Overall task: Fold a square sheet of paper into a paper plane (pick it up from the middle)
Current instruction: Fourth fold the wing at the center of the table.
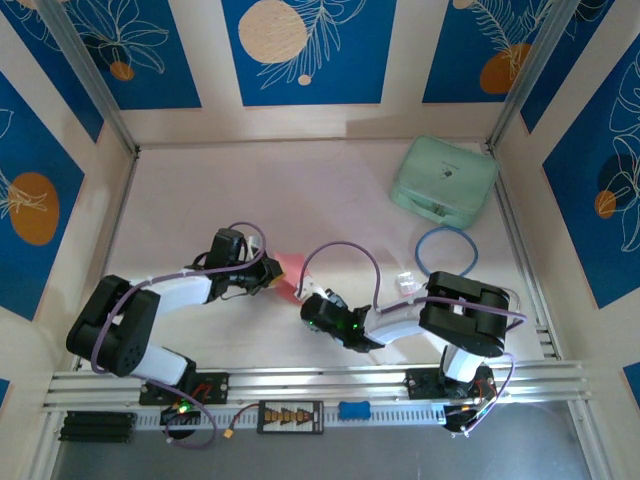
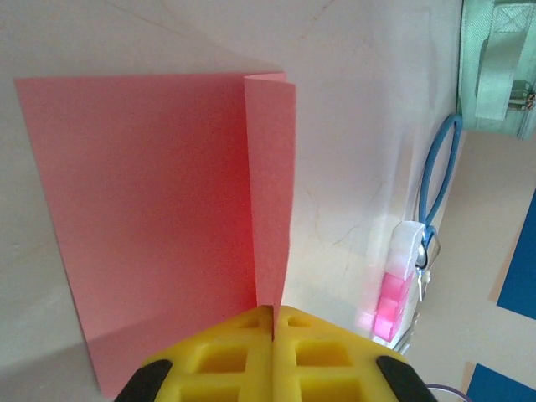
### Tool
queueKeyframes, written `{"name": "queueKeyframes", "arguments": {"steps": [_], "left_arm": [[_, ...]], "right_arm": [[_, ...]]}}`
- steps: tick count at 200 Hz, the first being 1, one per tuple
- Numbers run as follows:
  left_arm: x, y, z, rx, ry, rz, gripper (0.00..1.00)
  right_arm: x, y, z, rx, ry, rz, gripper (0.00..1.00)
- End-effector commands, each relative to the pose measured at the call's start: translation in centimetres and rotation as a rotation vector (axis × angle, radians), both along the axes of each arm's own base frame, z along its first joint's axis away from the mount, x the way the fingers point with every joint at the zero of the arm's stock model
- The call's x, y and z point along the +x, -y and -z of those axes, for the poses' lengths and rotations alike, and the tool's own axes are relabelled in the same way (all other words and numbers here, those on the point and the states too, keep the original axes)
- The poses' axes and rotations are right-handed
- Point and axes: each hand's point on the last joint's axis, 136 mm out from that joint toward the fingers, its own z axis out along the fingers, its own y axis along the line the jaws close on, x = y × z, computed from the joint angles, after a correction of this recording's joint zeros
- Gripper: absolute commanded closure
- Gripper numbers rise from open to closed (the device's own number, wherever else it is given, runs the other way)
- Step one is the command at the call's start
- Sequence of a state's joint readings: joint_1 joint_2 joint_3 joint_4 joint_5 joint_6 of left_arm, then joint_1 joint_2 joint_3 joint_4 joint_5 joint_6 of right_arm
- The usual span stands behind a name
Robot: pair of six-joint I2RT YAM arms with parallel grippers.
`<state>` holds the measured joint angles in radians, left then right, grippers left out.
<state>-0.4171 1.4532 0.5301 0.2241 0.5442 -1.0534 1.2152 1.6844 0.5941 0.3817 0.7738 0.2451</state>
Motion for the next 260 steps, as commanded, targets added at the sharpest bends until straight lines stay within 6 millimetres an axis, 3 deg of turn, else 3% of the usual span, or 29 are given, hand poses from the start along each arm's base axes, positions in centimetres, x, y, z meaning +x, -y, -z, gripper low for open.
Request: {"name": "queueKeyframes", "arguments": {"steps": [1, 89, 127, 138, 160, 183, 227, 260], "left_arm": [[0.4, 0.3, -1.0, 0.001, 0.037, 0.013, 0.95], [0.5, 0.4, -1.1, -0.001, 0.039, 0.01, 0.94], [0.4, 0.3, -1.1, 0.007, 0.038, 0.01, 0.86], [0.4, 0.1, -1.2, 0.016, 0.043, 0.008, 0.78], [0.4, -0.4, -1.3, 0.059, 0.051, 0.004, 0.5], [0.4, -1.0, -1.6, 0.098, 0.058, -0.001, 0.44], [0.4, -1.3, -1.6, 0.115, 0.057, -0.004, 0.43], [0.4, -1.1, -1.7, 0.104, 0.061, 0.0, 0.51]], "right_arm": [[0.2, -0.3, -1.2, 0.062, 0.002, 0.014, 0.83], [0.1, 0.0, -1.0, 0.063, -0.008, 0.023, 0.88], [0.1, 0.2, -0.6, 0.064, -0.027, 0.043, 0.91], [0.0, 0.4, -0.3, 0.07, -0.043, 0.058, 0.92], [-0.2, 0.4, 0.1, 0.118, -0.098, 0.091, 0.92], [-0.2, 0.8, 0.7, 0.175, -0.169, 0.152, 0.92], [-0.4, 1.0, 1.2, 0.268, -0.252, 0.2, 0.93], [-0.4, 1.0, 1.2, 0.351, -0.297, 0.212, 0.94]]}}
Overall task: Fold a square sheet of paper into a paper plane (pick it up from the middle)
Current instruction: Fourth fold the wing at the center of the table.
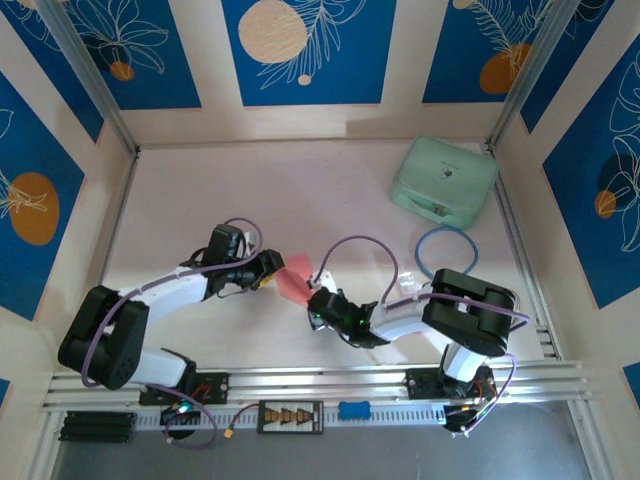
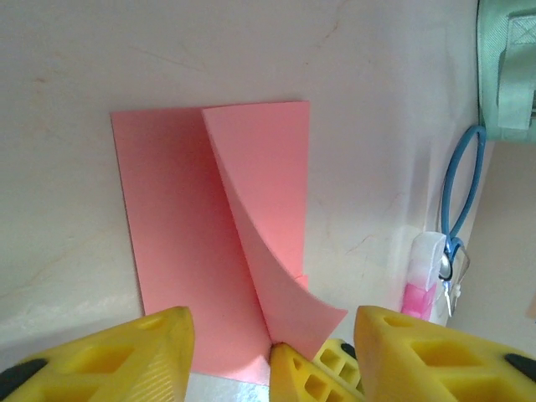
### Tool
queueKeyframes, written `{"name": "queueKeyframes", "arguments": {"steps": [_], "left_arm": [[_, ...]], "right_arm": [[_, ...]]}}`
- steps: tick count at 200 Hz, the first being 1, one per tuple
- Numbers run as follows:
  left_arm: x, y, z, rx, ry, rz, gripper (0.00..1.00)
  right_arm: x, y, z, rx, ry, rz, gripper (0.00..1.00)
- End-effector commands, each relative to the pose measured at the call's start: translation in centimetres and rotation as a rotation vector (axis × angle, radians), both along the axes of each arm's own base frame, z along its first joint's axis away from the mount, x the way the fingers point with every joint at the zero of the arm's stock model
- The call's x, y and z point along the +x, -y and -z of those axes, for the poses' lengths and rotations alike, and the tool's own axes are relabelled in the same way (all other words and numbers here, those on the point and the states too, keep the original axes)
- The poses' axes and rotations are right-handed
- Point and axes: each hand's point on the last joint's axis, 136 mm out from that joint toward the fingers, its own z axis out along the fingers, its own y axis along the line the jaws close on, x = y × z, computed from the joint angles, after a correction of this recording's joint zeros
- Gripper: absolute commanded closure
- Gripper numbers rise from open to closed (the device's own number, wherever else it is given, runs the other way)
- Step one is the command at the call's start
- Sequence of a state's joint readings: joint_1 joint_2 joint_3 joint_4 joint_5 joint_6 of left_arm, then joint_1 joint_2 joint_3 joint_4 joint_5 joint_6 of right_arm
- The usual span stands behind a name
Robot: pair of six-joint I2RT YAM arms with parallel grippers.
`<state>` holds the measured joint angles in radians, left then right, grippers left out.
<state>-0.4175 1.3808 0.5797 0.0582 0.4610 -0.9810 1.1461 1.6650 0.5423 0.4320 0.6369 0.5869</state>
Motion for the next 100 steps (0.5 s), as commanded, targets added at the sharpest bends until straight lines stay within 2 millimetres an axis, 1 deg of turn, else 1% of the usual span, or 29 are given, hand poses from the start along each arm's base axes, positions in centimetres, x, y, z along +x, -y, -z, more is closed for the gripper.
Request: {"name": "queueKeyframes", "arguments": {"steps": [1, 20, 54, 75, 100], "left_arm": [[0.1, 0.1, -0.7, 0.007, 0.025, 0.014, 0.51], [0.1, 0.3, -0.6, -0.002, 0.024, 0.02, 0.61], [0.2, 0.8, -0.8, -0.024, 0.024, 0.031, 0.77], [0.0, 1.2, -0.8, -0.04, 0.024, 0.048, 0.84], [-0.1, 1.8, -0.8, -0.053, 0.03, 0.071, 0.89]], "right_arm": [[-0.6, 0.2, 0.3, 0.083, -0.065, 0.021, 0.94], [-0.6, 0.2, 0.3, 0.128, -0.09, 0.027, 0.93], [-0.9, 0.3, 0.8, 0.161, -0.133, 0.047, 0.94], [-1.0, 0.3, 1.1, 0.187, -0.156, 0.061, 0.93], [-1.1, 0.8, 1.5, 0.22, -0.185, 0.089, 0.94]]}}
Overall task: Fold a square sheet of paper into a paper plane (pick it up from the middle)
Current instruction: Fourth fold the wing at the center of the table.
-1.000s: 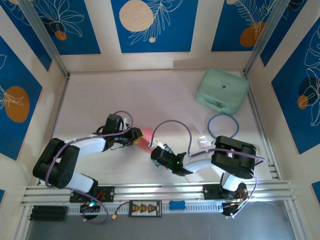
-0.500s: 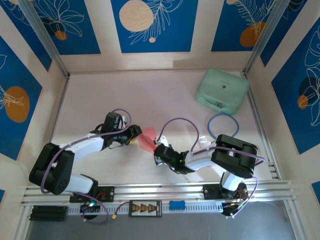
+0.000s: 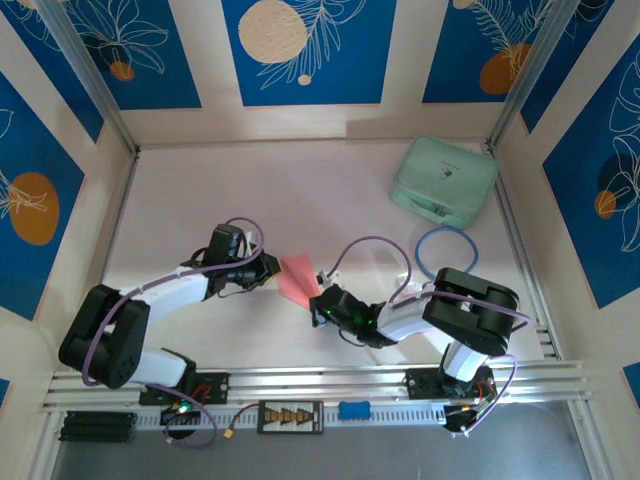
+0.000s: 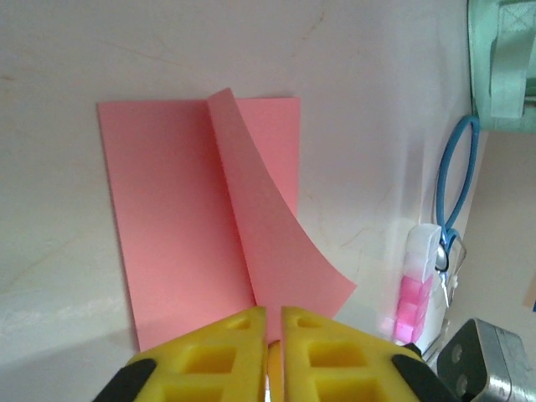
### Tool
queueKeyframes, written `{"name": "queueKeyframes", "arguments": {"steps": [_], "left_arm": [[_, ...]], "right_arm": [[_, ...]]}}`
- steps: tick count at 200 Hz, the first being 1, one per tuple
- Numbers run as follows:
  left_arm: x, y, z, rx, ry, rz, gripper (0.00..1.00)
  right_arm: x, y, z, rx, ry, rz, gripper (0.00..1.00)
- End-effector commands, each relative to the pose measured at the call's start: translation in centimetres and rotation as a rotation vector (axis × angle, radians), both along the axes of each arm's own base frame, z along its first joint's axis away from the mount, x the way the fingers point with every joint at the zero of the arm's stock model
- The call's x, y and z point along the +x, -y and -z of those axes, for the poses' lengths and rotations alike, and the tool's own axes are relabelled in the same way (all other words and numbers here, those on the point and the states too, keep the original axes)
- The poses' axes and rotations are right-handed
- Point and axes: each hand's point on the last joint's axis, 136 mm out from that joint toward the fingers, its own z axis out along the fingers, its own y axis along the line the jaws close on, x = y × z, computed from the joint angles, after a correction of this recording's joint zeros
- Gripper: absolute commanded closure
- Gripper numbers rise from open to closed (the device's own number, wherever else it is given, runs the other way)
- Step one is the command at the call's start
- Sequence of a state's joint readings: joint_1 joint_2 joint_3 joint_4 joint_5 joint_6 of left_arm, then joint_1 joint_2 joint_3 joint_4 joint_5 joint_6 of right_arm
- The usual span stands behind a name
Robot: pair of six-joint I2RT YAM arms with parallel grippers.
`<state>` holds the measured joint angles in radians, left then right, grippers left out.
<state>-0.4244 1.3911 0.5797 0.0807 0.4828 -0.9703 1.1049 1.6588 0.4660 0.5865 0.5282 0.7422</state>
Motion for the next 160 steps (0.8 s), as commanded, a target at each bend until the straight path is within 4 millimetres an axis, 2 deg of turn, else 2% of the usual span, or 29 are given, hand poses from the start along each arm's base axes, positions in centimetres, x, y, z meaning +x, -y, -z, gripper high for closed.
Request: {"name": "queueKeyframes", "arguments": {"steps": [1, 91, 160], "left_arm": [[0.0, 1.3, -0.7, -0.038, 0.018, 0.044, 0.9], [-0.4, 5.7, -0.8, -0.105, 0.041, 0.163, 0.94], [-0.3, 7.5, 0.4, -0.093, 0.034, 0.185, 0.95]], "right_arm": [[-0.9, 1.0, 1.6, 0.021, -0.082, 0.025, 0.94], [-1.6, 1.0, 2.2, 0.109, -0.231, 0.045, 0.94], [-1.9, 1.4, 2.9, 0.14, -0.29, 0.076, 0.93]]}}
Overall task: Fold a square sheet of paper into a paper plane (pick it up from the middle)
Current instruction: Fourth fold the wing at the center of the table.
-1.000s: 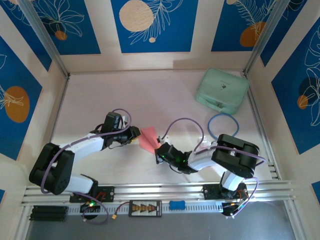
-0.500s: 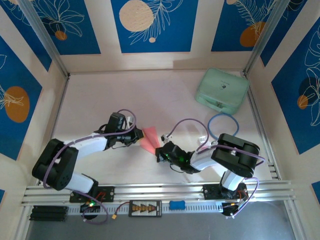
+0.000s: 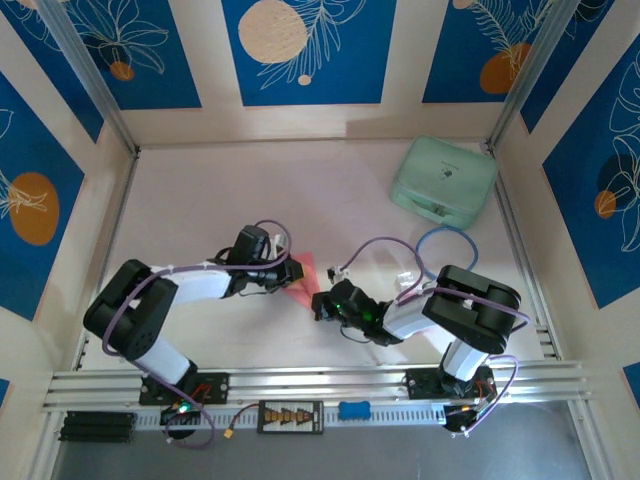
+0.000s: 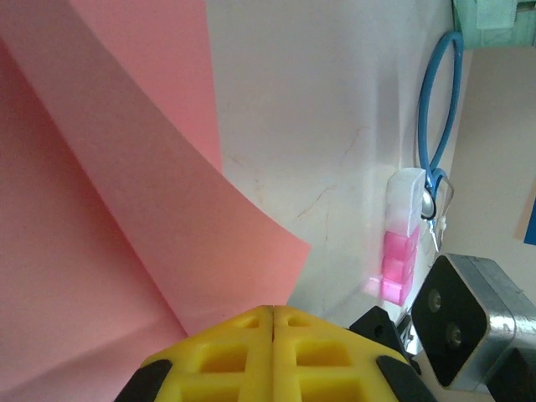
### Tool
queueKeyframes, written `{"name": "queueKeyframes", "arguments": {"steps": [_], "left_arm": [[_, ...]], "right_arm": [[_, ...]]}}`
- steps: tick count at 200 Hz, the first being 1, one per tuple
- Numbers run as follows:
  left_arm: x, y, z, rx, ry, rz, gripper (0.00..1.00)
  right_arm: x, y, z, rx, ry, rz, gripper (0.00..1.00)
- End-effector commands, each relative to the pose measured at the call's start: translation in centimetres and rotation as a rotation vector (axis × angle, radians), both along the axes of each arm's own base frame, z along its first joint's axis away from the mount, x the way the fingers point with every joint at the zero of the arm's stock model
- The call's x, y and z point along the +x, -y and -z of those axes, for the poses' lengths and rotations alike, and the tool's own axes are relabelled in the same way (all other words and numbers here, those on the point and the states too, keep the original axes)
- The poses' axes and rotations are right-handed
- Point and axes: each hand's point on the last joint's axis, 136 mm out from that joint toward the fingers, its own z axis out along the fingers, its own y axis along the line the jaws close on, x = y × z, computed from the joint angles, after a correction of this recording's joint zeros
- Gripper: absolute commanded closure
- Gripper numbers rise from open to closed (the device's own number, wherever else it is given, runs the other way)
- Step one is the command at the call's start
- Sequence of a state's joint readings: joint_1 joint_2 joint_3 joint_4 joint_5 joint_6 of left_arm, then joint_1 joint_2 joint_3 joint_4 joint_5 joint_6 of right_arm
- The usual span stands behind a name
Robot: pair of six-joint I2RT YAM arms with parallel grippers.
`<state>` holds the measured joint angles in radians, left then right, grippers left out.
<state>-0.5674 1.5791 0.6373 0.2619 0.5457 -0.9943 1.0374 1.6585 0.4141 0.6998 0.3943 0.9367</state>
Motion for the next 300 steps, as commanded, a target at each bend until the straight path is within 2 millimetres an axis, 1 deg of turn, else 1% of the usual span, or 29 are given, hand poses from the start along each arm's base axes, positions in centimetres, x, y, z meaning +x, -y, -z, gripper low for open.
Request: {"name": "queueKeyframes", "arguments": {"steps": [1, 33, 66, 134, 177, 300], "left_arm": [[0.8, 1.2, -0.6, -0.024, 0.026, 0.011, 0.95], [1.1, 1.5, 0.2, -0.012, 0.023, -0.002, 0.95], [1.3, 1.0, 1.3, 0.031, 0.01, -0.027, 0.96], [1.5, 0.9, 2.5, 0.053, -0.005, -0.029, 0.96], [1.5, 0.8, 3.0, 0.063, -0.014, -0.031, 0.97], [1.7, 1.0, 3.4, 0.077, -0.018, -0.023, 0.97]], "right_arm": [[-2.1, 1.2, 3.0, -0.051, -0.136, -0.02, 0.93], [-2.2, 1.3, 3.3, -0.036, -0.184, -0.022, 0.93], [-2.2, 1.4, 3.5, -0.026, -0.224, -0.019, 0.93], [-2.3, 1.5, 3.7, -0.007, -0.275, -0.027, 0.93], [-2.4, 1.5, 3.9, -0.018, -0.298, -0.037, 0.93], [-2.4, 1.7, 4.1, -0.02, -0.345, -0.035, 0.94]]}}
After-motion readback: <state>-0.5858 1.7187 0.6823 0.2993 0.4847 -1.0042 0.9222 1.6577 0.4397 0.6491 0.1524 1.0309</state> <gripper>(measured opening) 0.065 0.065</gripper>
